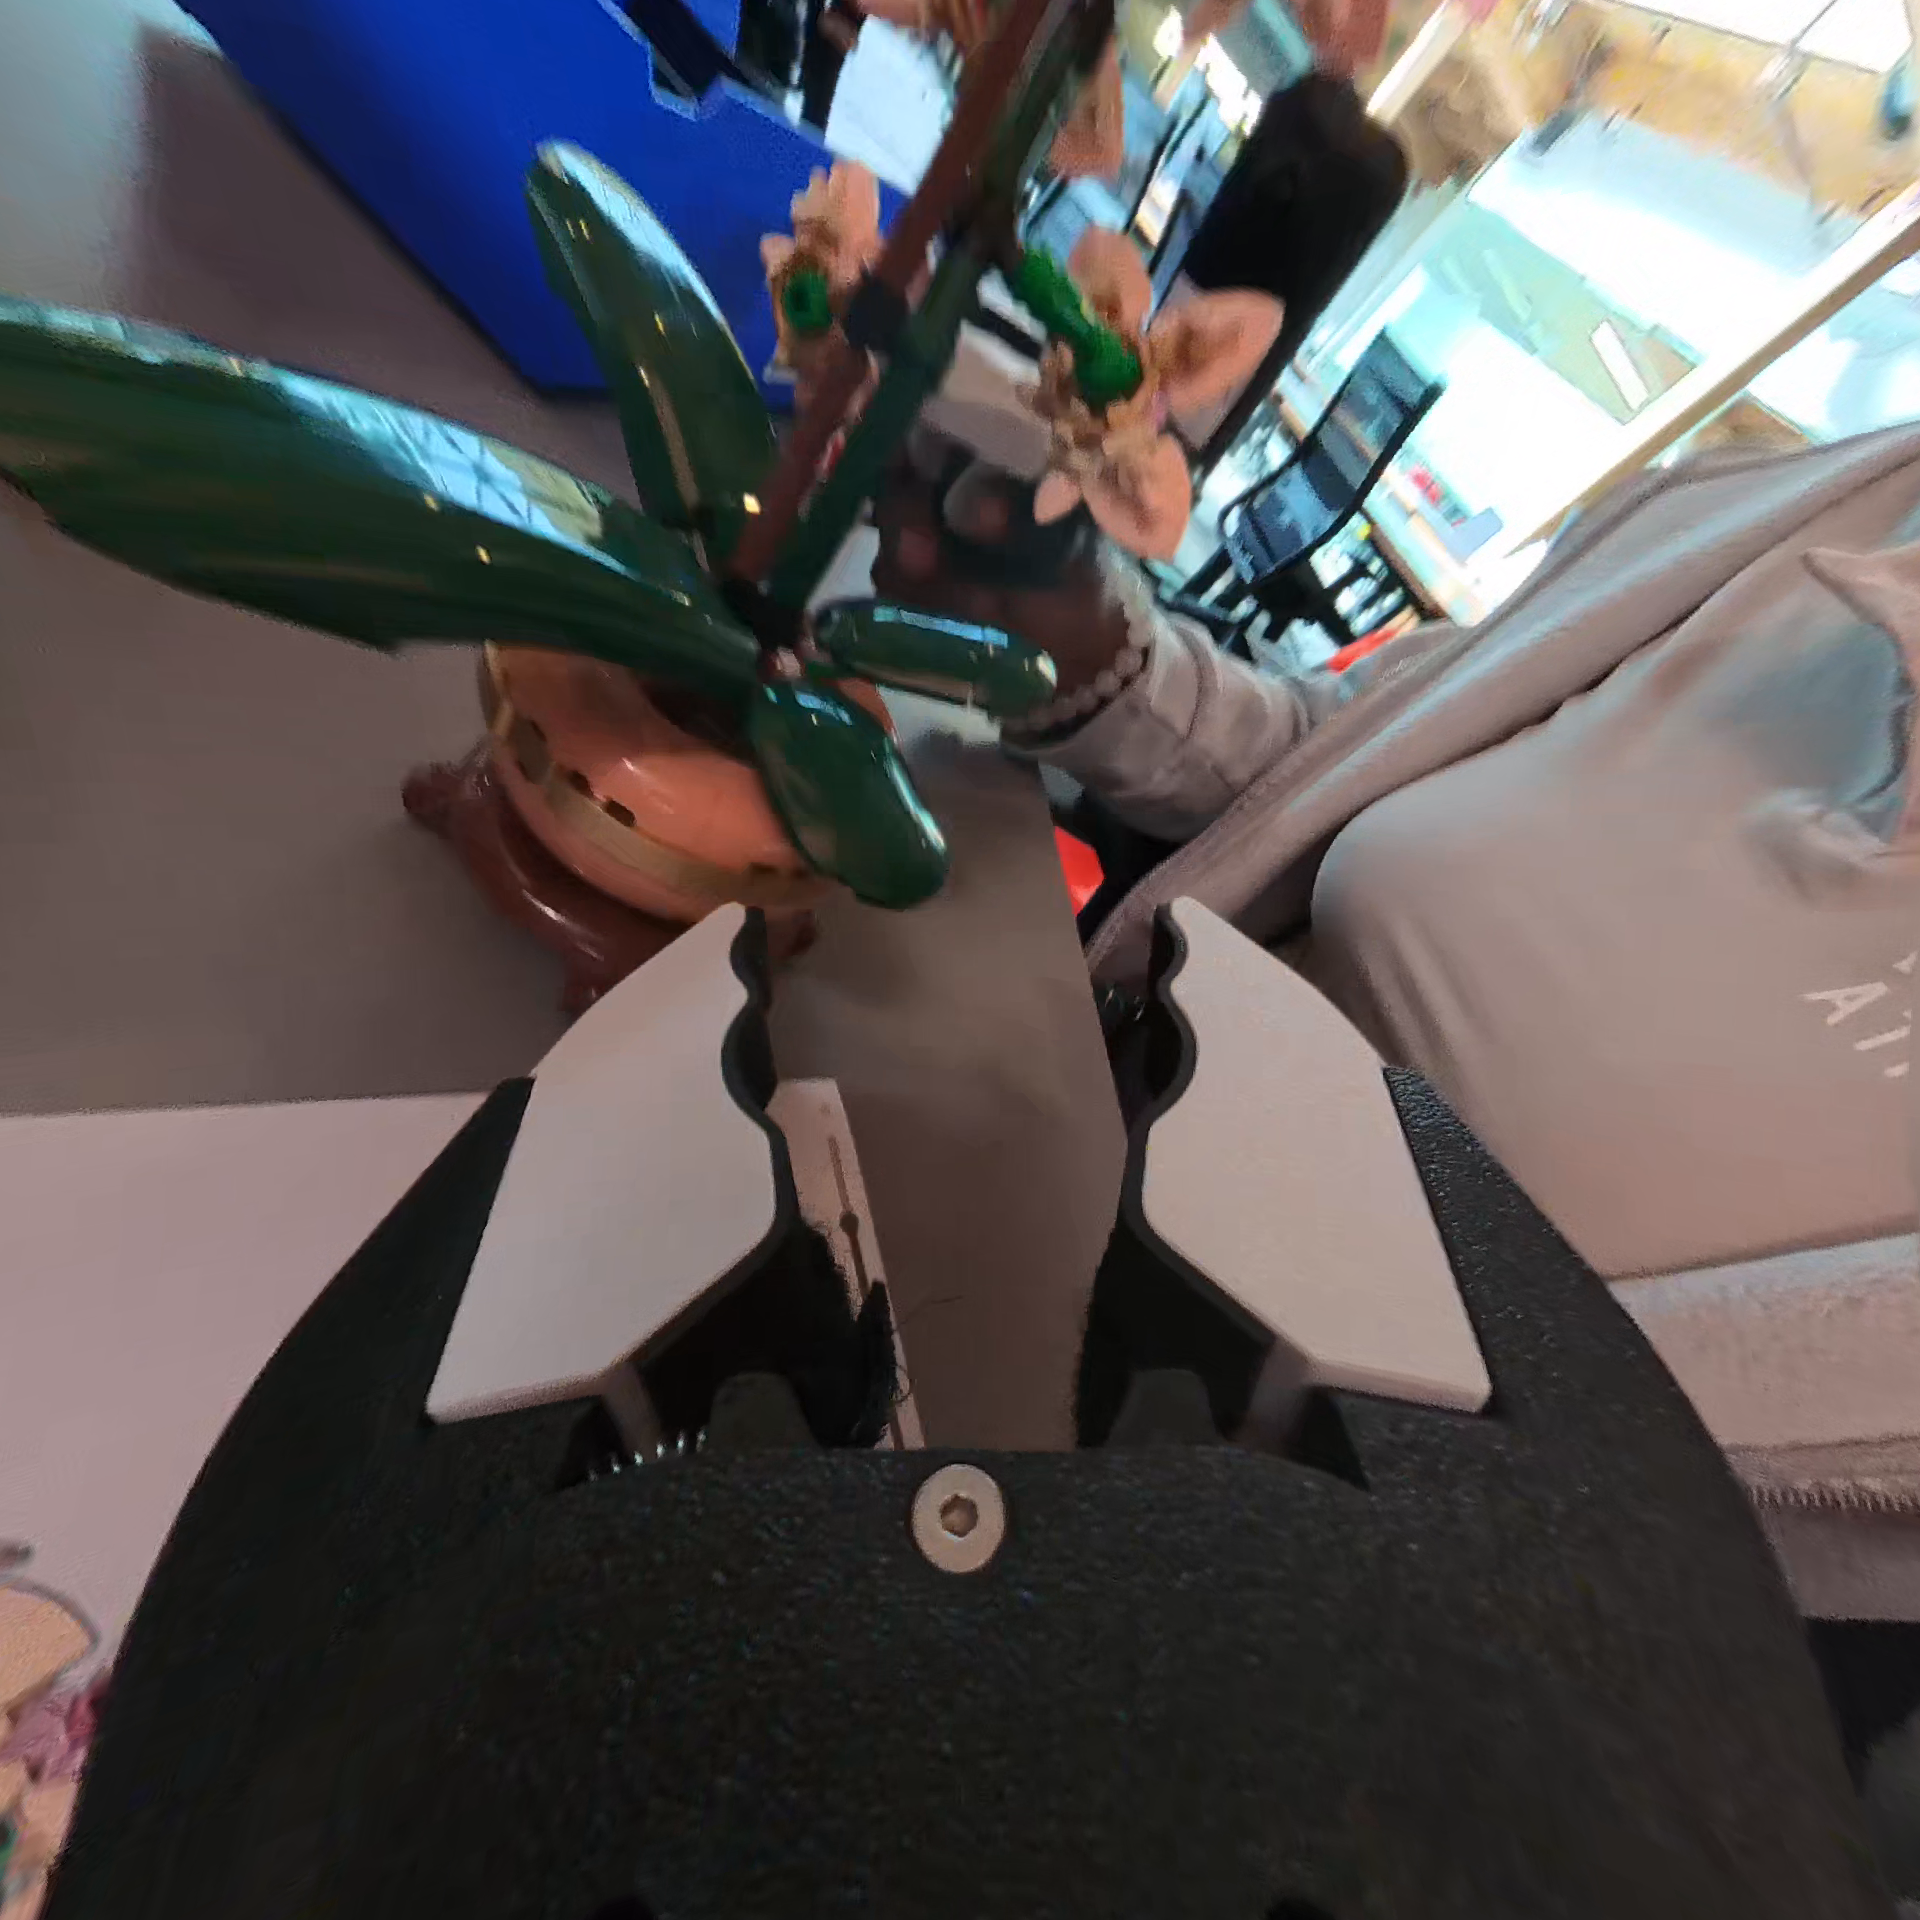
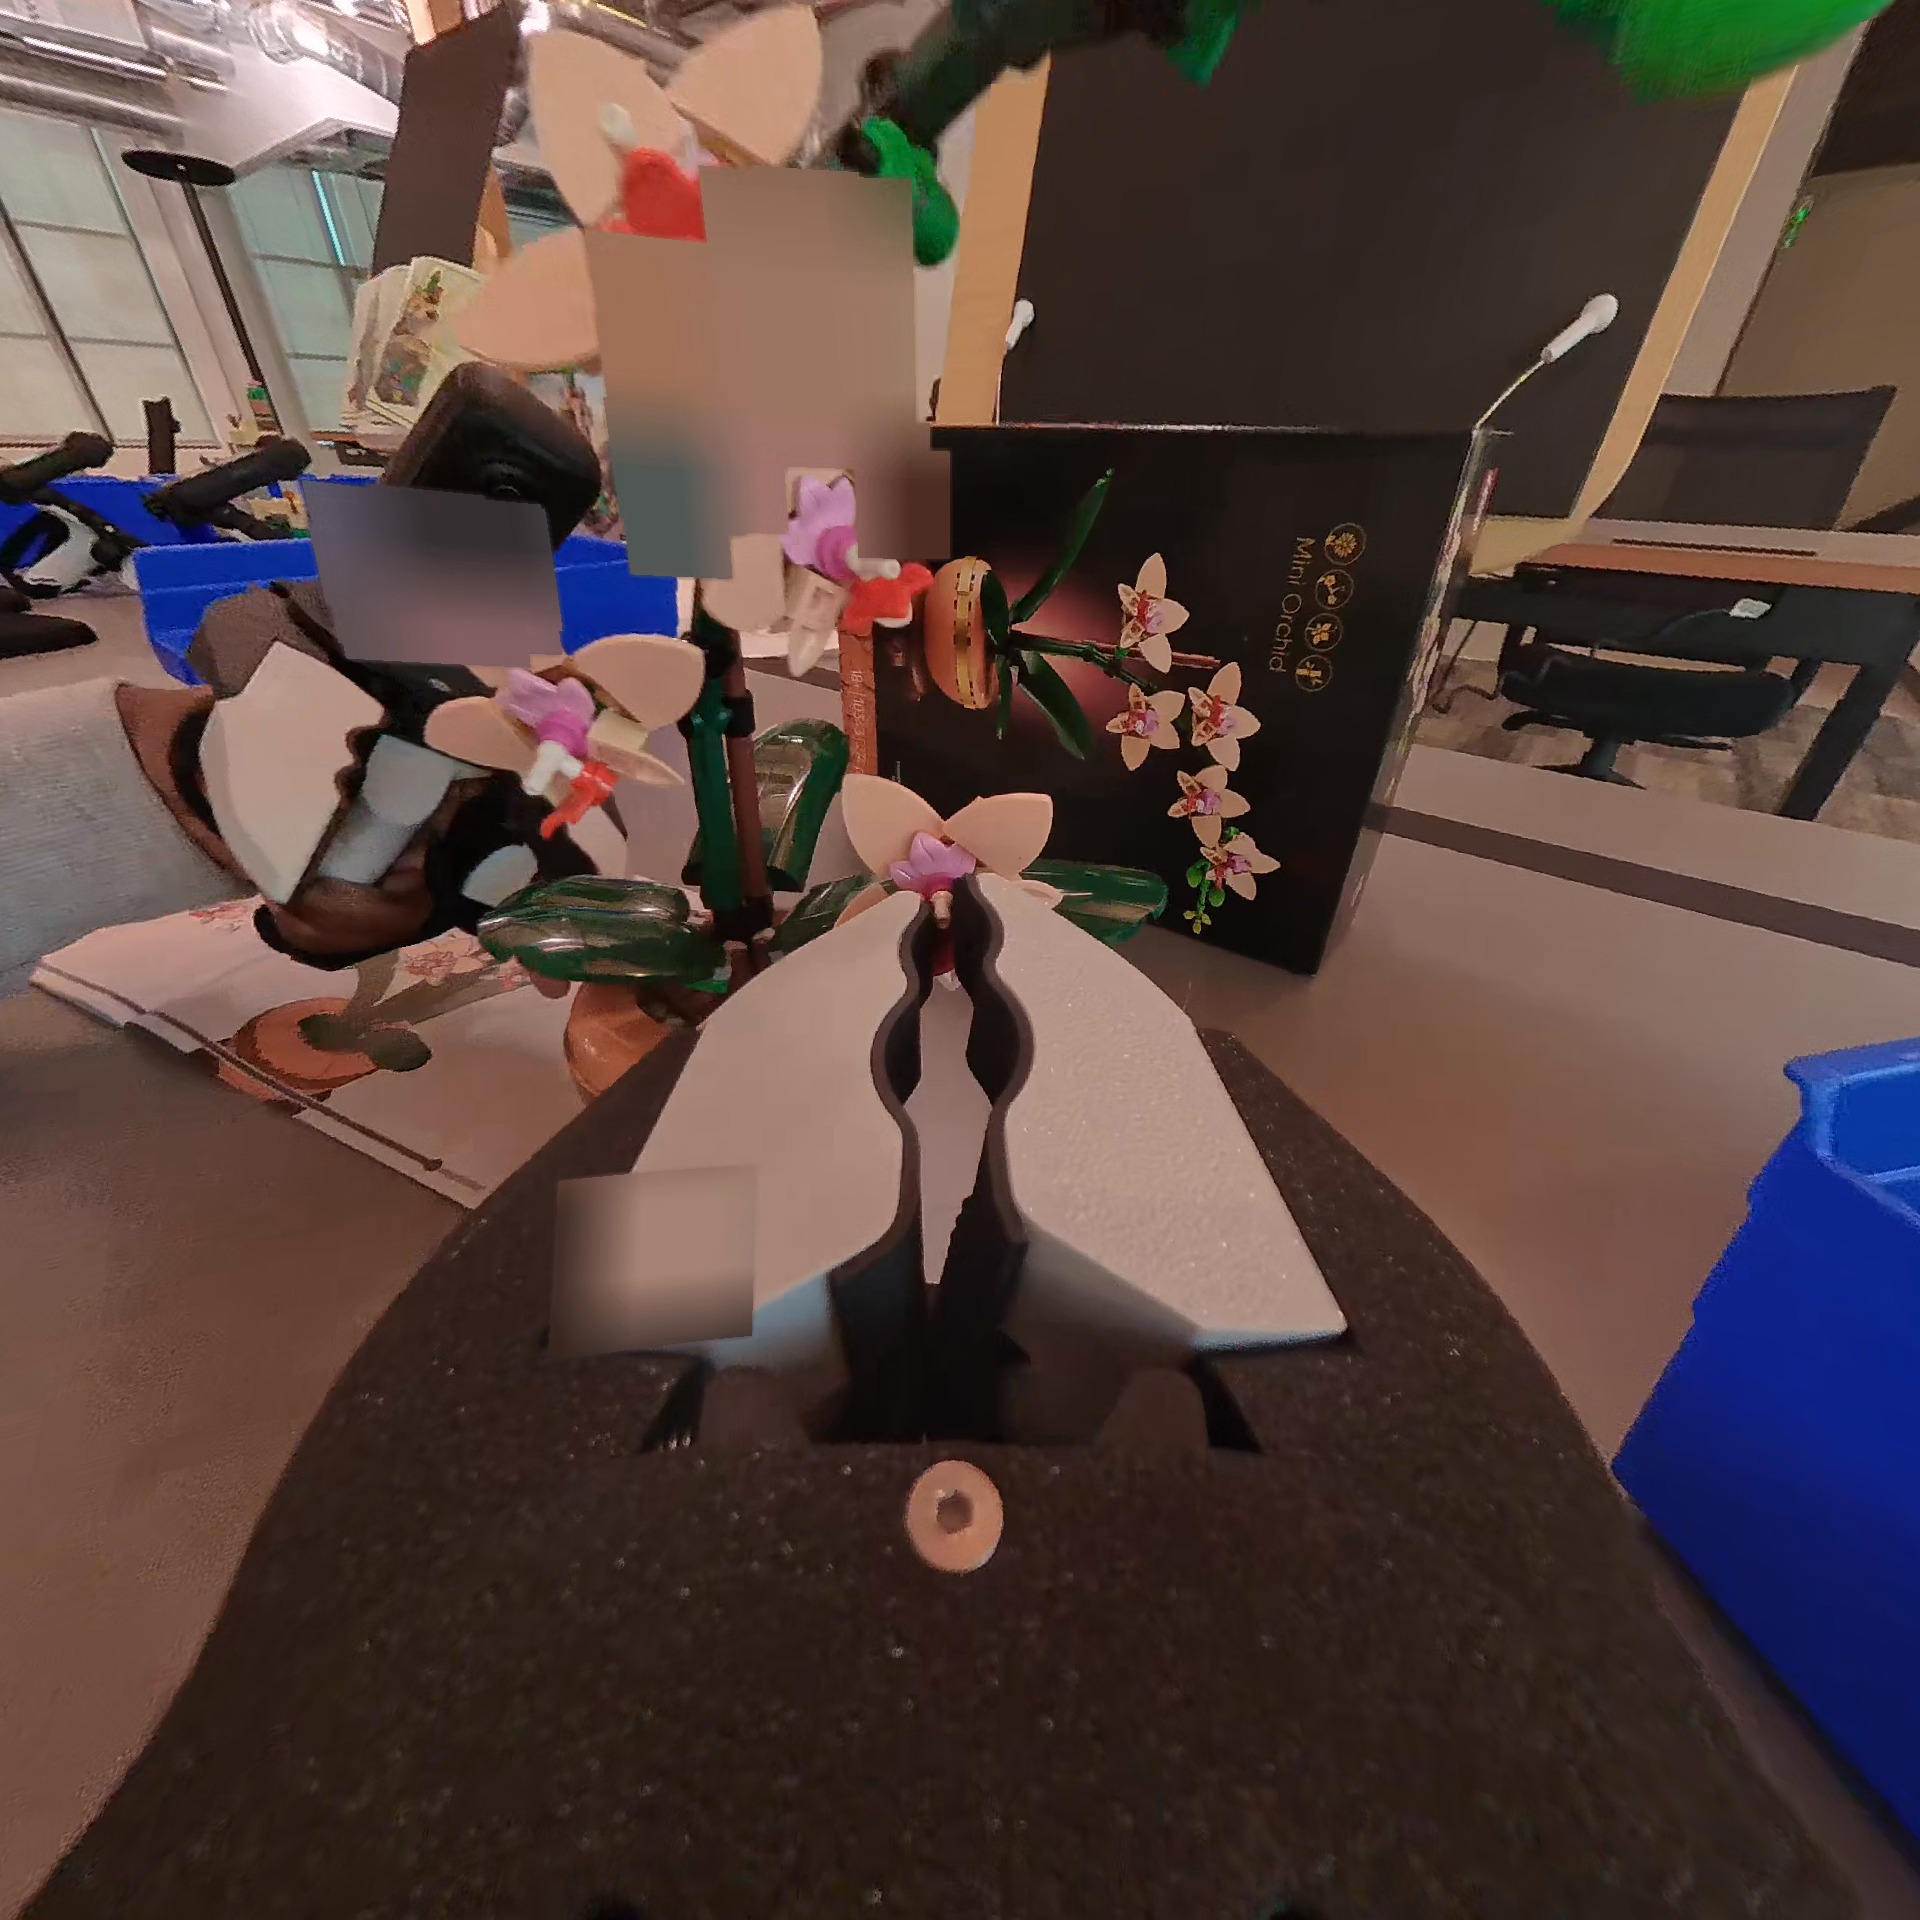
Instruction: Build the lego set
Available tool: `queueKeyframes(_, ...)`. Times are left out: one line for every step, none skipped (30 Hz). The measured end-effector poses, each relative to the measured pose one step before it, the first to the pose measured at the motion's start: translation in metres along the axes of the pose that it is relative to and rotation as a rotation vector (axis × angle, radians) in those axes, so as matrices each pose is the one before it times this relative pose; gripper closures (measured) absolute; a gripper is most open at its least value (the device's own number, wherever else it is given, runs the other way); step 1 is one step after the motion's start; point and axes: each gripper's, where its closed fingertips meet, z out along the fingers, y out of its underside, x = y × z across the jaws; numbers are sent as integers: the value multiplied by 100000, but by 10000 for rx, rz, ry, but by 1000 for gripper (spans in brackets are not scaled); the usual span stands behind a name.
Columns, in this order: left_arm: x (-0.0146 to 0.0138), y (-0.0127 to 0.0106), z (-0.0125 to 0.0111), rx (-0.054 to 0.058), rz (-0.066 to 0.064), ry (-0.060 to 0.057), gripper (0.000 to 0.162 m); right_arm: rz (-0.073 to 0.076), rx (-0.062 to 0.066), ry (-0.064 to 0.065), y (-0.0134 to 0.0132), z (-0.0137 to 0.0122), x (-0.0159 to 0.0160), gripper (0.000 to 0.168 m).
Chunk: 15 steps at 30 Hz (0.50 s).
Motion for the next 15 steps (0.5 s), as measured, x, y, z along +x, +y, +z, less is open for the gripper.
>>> queueKeyframes(198, 613, -170, -297, 137, -157, 95, -11, 105, -111, -184, -386, -49, 165)
queueKeyframes(311, 350, -451, -195, 191, -114, 100, 14, 82, -82, -202, -531, -26, 165)
queueKeyframes(479, -143, -721, 3, 259, -66, 107, 35, 35, 37, -190, -663, 118, 165)
queueKeyframes(300, -713, -944, 175, 323, -257, 112, 64, 31, 33, -239, -713, 123, 165)
queueKeyframes(-187, -1021, -1065, 158, 375, -592, 118, 136, 54, -23, -353, -693, 10, 165)
queueKeyframes(-719, -938, -1068, -37, 367, -853, 121, 169, 109, -103, -457, -592, -191, 165)
queueKeyframes(-845, -608, -911, -253, 387, -765, 121, 223, 153, -40, -487, -478, -205, 165)
queueKeyframes(-618, -194, -579, -357, 356, -429, 115, 193, 206, -6, -490, -336, -291, 165)
queueKeyframes(-442, 188, -183, -329, 220, -104, 108, 99, 180, -81, -407, -179, -449, 165)
queueKeyframes(-311, 339, 283, -111, -20, 179, 108, 48, 136, -48, -319, -34, -415, 165)
queueKeyframes(-292, 294, 745, 191, -418, 369, 107, 35, 152, -60, -354, 42, -410, 165)
queueKeyframes(-162, 376, 1052, 261, -757, 583, 104, 33, 175, -115, -424, 94, -434, 165)
queueKeyframes(-24, 445, 1130, 195, -894, 713, 99, 10, 144, -78, -401, 109, -320, 165)
queueKeyframes(29, 437, 1127, 128, -813, 641, 97, -36, 91, -21, -352, 90, -195, 165)
queueKeyframes(156, 420, 1076, 39, -408, 508, 94, -75, 38, -4, -296, 55, -115, 165)
